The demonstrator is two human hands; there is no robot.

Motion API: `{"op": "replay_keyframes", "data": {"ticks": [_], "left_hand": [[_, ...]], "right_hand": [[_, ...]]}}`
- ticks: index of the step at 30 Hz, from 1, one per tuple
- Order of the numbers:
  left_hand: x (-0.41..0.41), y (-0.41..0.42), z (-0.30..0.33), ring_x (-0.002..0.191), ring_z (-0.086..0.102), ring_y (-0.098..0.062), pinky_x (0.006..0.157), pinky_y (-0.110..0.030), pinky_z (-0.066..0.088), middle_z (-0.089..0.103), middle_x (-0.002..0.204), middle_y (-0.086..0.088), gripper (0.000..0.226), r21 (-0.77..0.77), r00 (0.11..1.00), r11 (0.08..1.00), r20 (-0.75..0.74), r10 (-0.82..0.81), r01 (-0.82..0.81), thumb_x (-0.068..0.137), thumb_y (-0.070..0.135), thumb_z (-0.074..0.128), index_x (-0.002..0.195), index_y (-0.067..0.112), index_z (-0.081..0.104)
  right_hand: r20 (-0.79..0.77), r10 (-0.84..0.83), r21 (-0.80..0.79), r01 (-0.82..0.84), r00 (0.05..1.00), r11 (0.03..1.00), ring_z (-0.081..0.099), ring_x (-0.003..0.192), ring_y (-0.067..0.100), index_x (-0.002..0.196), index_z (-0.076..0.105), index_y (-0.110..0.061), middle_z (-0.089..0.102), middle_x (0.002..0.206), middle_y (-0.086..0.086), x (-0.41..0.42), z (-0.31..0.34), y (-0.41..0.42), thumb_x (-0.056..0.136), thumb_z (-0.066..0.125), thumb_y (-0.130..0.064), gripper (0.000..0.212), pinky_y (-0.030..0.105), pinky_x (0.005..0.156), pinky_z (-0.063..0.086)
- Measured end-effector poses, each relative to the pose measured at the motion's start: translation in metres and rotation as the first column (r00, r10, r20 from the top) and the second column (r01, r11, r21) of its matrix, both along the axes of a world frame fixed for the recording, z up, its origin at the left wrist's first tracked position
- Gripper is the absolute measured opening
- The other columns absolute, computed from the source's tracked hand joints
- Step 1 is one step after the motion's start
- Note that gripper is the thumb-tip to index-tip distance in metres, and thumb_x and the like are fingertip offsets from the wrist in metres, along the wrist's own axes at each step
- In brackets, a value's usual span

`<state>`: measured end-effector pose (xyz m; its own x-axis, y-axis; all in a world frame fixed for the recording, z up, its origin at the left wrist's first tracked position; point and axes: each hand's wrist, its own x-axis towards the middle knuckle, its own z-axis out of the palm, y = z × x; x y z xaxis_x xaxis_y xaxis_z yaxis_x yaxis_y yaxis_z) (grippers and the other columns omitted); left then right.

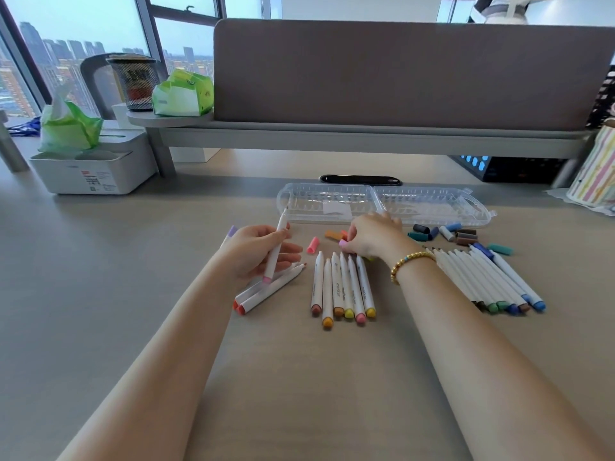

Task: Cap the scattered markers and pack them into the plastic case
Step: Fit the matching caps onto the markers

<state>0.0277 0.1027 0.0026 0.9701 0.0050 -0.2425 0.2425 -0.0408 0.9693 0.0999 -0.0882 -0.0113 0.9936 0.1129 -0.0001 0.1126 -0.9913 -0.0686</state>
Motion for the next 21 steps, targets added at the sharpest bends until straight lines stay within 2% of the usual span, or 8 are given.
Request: {"op": "replay_keyframes", "data": {"ticks": [5, 7, 8, 11, 13, 15, 17, 21], "left_hand": [[0.000, -0.004, -0.001, 0.061, 0.069, -0.013, 0.060, -0.023, 0.057, 0.070, 0.084, -0.011, 0.016, -0.026, 1.000, 1.000, 0.006, -0.012, 0.013, 0.098, 0.018, 0.048, 0.098, 0.006, 0.058], [-0.001, -0.006, 0.000, 0.056, 0.067, -0.009, 0.056, -0.020, 0.057, 0.069, 0.080, -0.008, 0.018, 0.016, 0.999, 0.999, 0.016, -0.033, 0.033, 0.098, 0.020, 0.047, 0.098, 0.008, 0.060], [-0.002, -0.007, 0.000, 0.053, 0.066, -0.007, 0.055, -0.019, 0.056, 0.068, 0.079, -0.006, 0.018, 0.053, 0.999, 0.998, 0.024, -0.040, 0.039, 0.098, 0.022, 0.046, 0.098, 0.011, 0.061], [-0.003, -0.007, 0.000, 0.049, 0.055, -0.006, 0.049, -0.018, 0.048, 0.063, 0.073, -0.001, 0.019, 0.175, 0.998, 0.984, 0.060, -0.034, 0.023, 0.097, 0.027, 0.047, 0.097, 0.018, 0.063], [-0.003, -0.008, 0.000, 0.049, 0.045, -0.007, 0.042, -0.015, 0.038, 0.057, 0.068, 0.002, 0.020, 0.245, 0.996, 0.969, 0.080, -0.039, 0.018, 0.097, 0.029, 0.047, 0.099, 0.020, 0.064], [-0.004, -0.010, 0.000, 0.048, 0.040, -0.006, 0.039, -0.013, 0.032, 0.053, 0.066, 0.004, 0.020, 0.284, 0.994, 0.958, 0.089, -0.064, 0.037, 0.097, 0.028, 0.047, 0.099, 0.022, 0.065], [-0.005, -0.012, 0.002, 0.048, 0.038, -0.007, 0.041, -0.014, 0.031, 0.051, 0.065, 0.004, 0.019, 0.299, 0.990, 0.952, 0.092, -0.105, 0.073, 0.097, 0.026, 0.047, 0.096, 0.023, 0.066], [-0.005, -0.014, 0.001, 0.050, 0.038, -0.008, 0.046, -0.016, 0.032, 0.053, 0.064, 0.003, 0.018, 0.304, 0.985, 0.945, 0.088, -0.150, 0.117, 0.096, 0.026, 0.049, 0.088, 0.026, 0.065]], "right_hand": [[0.015, 0.022, -0.052, -0.021, 1.000, 0.998, 0.042, 0.119, 0.029, 0.114, 0.062, -0.014, 0.054, 0.123, 0.009, -0.003, 0.000, 0.006, 0.093, 0.047, -0.047, 0.042, 0.039, 0.100, 0.031], [0.017, 0.039, 0.078, -0.041, 0.999, 0.996, 0.048, 0.112, 0.026, 0.110, 0.060, -0.014, 0.058, 0.116, 0.007, -0.008, 0.007, 0.007, 0.095, 0.046, -0.044, 0.037, 0.038, 0.096, 0.036], [-0.004, 0.061, 0.226, -0.059, 0.998, 0.972, 0.052, 0.105, 0.022, 0.107, 0.057, -0.013, 0.060, 0.110, 0.005, -0.011, 0.012, 0.005, 0.096, 0.046, -0.040, 0.031, 0.035, 0.090, 0.041], [-0.056, 0.182, 0.726, -0.085, 0.982, 0.682, 0.058, 0.083, 0.011, 0.104, 0.054, -0.012, 0.063, 0.090, -0.003, -0.019, 0.026, -0.003, 0.097, 0.048, -0.026, 0.017, 0.021, 0.071, 0.048], [-0.052, 0.227, 0.918, -0.043, 0.973, 0.394, 0.052, 0.074, 0.009, 0.100, 0.057, -0.010, 0.059, 0.081, -0.004, -0.020, 0.025, -0.008, 0.098, 0.045, -0.016, 0.013, 0.019, 0.064, 0.045], [-0.083, 0.287, 0.990, 0.046, 0.954, 0.132, 0.045, 0.066, 0.010, 0.094, 0.058, -0.008, 0.052, 0.075, 0.000, -0.017, 0.020, -0.010, 0.099, 0.039, -0.007, 0.019, 0.021, 0.058, 0.038], [-0.102, 0.331, 0.995, 0.092, 0.938, 0.044, 0.042, 0.062, 0.011, 0.093, 0.058, -0.006, 0.048, 0.072, 0.003, -0.014, 0.016, -0.010, 0.099, 0.036, -0.003, 0.023, 0.022, 0.054, 0.035], [-0.103, 0.353, 0.994, 0.088, 0.930, 0.058, 0.042, 0.062, 0.010, 0.095, 0.059, -0.004, 0.048, 0.071, 0.003, -0.010, 0.013, -0.007, 0.100, 0.037, -0.005, 0.023, 0.021, 0.052, 0.036]]}}
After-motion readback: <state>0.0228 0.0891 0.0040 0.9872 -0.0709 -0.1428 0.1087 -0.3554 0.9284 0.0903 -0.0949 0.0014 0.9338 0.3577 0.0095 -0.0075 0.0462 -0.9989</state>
